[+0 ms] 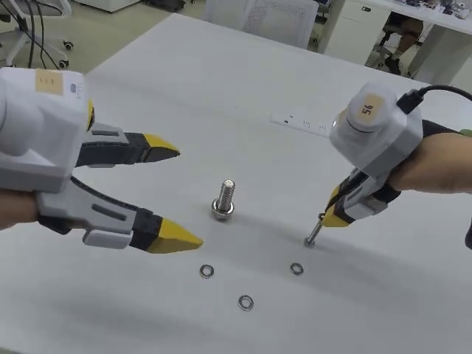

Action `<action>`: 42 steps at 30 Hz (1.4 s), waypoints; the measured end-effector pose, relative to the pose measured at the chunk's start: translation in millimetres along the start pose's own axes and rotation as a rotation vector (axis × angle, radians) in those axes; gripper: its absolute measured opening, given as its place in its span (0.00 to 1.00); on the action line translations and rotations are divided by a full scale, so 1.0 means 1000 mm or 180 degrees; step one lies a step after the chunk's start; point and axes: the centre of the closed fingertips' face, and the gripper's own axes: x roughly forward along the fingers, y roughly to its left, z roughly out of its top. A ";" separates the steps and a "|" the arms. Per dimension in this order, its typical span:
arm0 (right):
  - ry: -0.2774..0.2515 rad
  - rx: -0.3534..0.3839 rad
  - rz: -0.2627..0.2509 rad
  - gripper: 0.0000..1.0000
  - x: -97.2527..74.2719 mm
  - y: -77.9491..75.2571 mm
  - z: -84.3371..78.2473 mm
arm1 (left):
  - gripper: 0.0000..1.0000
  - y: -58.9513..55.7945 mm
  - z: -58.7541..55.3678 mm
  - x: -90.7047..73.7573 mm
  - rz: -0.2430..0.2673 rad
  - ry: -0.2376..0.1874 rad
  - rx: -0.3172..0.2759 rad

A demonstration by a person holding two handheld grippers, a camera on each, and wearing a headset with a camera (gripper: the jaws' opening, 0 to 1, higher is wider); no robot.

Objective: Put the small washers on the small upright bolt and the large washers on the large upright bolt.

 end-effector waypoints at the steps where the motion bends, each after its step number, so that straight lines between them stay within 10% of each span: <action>1: 0.0003 -0.0001 -0.0001 0.14 0.000 0.000 0.000 | 0.74 0.000 0.000 0.000 -0.0002 0.0009 0.0012; 42: 0.0024 0.0128 0.0150 0.14 0.036 0.007 -0.010 | 0.74 -0.024 -0.004 0.018 -0.0391 0.0039 -0.0078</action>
